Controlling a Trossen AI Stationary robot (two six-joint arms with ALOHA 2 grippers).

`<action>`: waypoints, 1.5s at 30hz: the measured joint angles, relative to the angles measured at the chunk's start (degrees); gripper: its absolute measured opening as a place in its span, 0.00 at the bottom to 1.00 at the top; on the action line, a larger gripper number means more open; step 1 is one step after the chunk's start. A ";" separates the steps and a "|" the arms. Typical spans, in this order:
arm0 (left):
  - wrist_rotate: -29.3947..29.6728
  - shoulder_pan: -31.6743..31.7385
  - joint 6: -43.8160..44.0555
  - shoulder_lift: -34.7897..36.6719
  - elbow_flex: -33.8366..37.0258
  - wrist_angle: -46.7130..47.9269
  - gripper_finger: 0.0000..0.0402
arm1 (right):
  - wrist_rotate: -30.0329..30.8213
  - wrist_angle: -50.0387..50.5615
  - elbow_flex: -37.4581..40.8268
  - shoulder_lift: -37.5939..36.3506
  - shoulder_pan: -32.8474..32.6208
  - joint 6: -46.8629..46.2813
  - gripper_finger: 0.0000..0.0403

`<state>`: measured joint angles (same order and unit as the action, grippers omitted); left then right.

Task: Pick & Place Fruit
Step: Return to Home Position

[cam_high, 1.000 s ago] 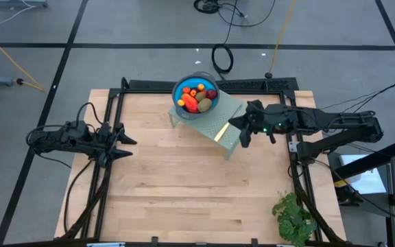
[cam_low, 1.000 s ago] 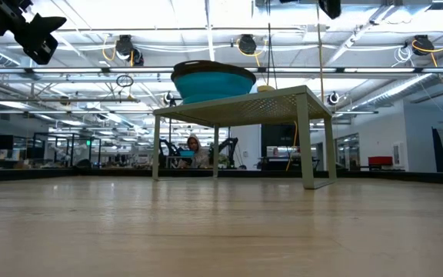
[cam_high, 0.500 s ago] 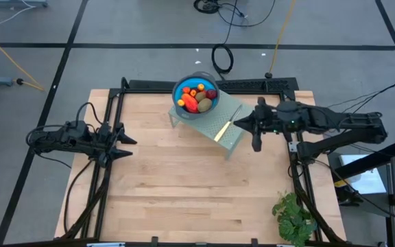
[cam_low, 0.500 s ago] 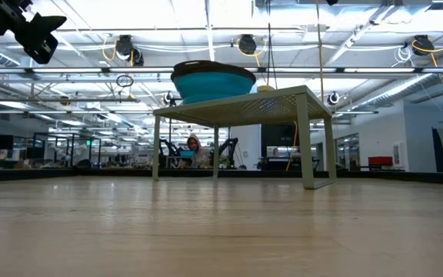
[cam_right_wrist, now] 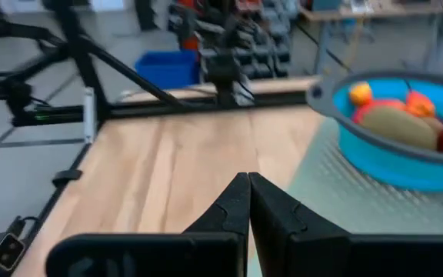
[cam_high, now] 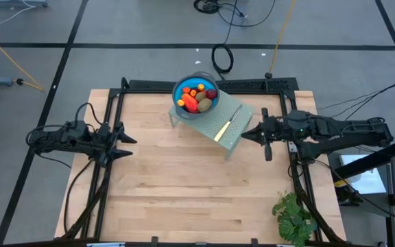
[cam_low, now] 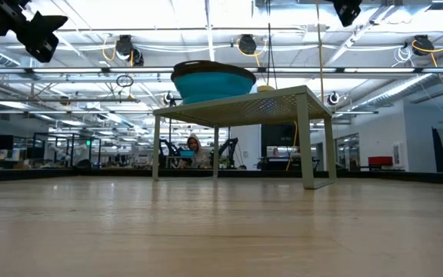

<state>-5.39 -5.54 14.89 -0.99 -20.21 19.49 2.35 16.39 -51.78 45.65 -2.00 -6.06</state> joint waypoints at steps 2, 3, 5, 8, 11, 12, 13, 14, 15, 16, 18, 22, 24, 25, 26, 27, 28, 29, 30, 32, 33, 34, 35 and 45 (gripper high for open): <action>0.17 0.00 -2.75 0.00 0.00 -0.02 0.58 | -1.10 -3.34 3.16 -2.19 0.00 2.22 0.00; 0.59 -0.02 -4.00 0.00 0.00 -0.01 0.58 | -1.08 -4.55 4.68 -3.26 0.00 3.08 0.00; 1.56 -0.02 -6.10 0.00 0.00 -0.02 0.58 | -1.07 -5.39 7.10 -5.35 0.00 4.00 0.00; 2.93 -0.01 -8.44 0.00 0.00 -0.01 0.58 | -1.12 -5.27 10.10 -8.43 0.00 3.86 0.00; 3.83 -0.02 -10.73 0.00 0.00 0.00 0.58 | -1.11 -4.99 12.35 -11.47 0.00 3.82 0.00; 3.96 0.00 -11.41 0.00 0.00 0.02 0.58 | -1.07 -5.06 13.05 -12.42 0.00 3.79 0.00; 3.99 -0.01 -11.99 0.00 0.00 0.00 0.58 | -1.07 -5.08 13.76 -13.46 0.00 3.80 0.00; 3.98 -0.01 -12.59 0.00 0.00 0.00 0.58 | -1.07 -5.04 14.50 -14.55 0.00 3.80 0.00; 3.98 -0.02 -13.07 0.00 0.00 0.02 0.58 | -1.05 -5.00 15.16 -15.65 0.00 3.79 0.00; 3.98 -0.01 -13.42 0.00 0.00 0.02 0.58 | -1.05 -5.03 15.77 -16.72 0.00 3.80 0.00; 4.02 -0.01 -13.90 0.00 0.00 0.02 0.58 | -0.95 -5.13 16.96 -18.88 0.00 3.77 0.00; 4.14 -0.01 -14.63 0.00 0.00 0.02 0.58 | -0.87 -5.12 19.27 -22.97 0.00 3.77 0.00; 4.22 -0.02 -14.65 0.00 0.00 0.02 0.58 | -0.87 -5.12 20.23 -24.81 0.00 3.77 0.00; 4.22 -0.02 -14.68 0.00 0.00 0.02 0.58 | -0.85 -5.19 20.70 -25.65 0.00 3.77 0.00; 4.24 -0.01 -14.68 0.00 0.00 0.04 0.58 | -0.83 -5.19 21.19 -26.45 0.00 3.77 0.00; 4.24 -0.02 -14.73 0.00 0.00 0.08 0.58 | -0.83 -5.19 21.67 -27.24 0.00 3.76 0.00; 4.25 -0.02 -14.77 0.00 0.00 0.17 0.58 | -0.83 -5.19 22.17 -28.03 0.00 3.77 0.00; 4.27 -0.02 -14.77 0.00 0.00 0.24 0.58 | -0.81 -5.21 22.66 -28.77 0.00 3.75 0.00; 4.31 -0.02 -14.77 0.00 0.00 0.28 0.58 | -0.81 -5.25 23.21 -29.54 0.00 3.64 0.00; 4.35 -0.02 -14.77 0.00 0.00 0.37 0.58 | -0.74 -5.31 24.34 -30.91 0.00 2.88 0.00; 4.35 -0.01 -14.88 0.00 0.00 0.38 0.58 | -0.72 -5.43 24.95 -31.55 0.00 2.34 0.00; 4.35 -0.02 -15.23 0.00 0.00 0.37 0.58 | -0.71 -5.45 25.61 -32.19 0.00 1.93 0.00; 4.36 -0.02 -15.60 0.00 0.00 0.38 0.58 | -0.70 -5.45 26.28 -32.81 0.02 1.48 0.00; 4.52 -0.01 -15.88 0.00 6.58 -8.03 0.58 | 1.03 -9.76 33.77 -39.33 0.01 0.71 0.00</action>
<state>-0.86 -5.55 -0.99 -0.99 -13.63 11.46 3.38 6.63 -18.01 6.32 -1.99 -5.34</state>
